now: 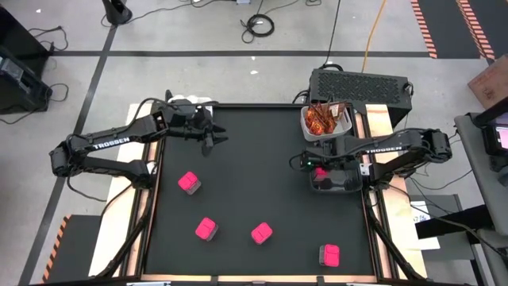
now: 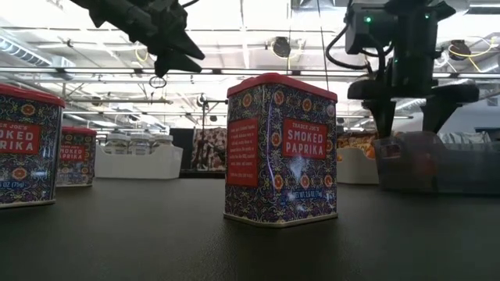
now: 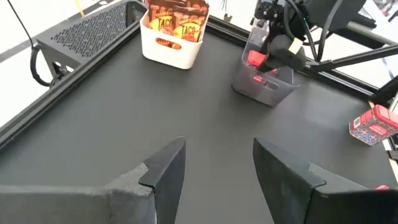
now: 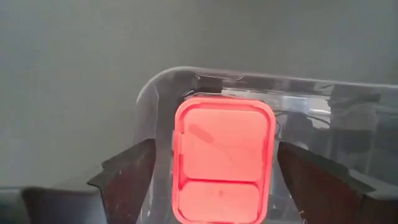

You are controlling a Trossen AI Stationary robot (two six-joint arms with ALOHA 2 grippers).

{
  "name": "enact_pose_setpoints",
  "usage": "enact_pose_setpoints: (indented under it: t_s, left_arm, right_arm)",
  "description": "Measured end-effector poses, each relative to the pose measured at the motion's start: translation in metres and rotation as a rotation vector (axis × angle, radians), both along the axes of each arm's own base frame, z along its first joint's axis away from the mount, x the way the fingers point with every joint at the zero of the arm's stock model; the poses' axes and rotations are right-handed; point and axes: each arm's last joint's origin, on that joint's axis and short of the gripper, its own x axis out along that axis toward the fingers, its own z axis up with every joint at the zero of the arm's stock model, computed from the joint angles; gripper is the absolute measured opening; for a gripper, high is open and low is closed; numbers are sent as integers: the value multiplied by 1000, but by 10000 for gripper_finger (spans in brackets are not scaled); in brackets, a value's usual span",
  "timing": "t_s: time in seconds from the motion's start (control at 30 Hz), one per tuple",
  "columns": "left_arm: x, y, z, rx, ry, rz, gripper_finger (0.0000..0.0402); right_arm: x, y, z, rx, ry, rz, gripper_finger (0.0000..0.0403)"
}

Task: Sort spices by type
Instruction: Put the red seasoning can into the black transparent bin

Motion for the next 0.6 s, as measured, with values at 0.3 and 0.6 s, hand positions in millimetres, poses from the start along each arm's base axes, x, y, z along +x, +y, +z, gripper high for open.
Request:
enact_pose_setpoints:
  t_s: [0.3,0.6]
  left_arm:
    - [0,1,-1,11,11,25,192]
    - [-5,-2,-7,2,92,-11,192]
  right_arm:
    - [1,-1,45,-39,55,38,334]
    - [18,20,104,1,-148,125,334]
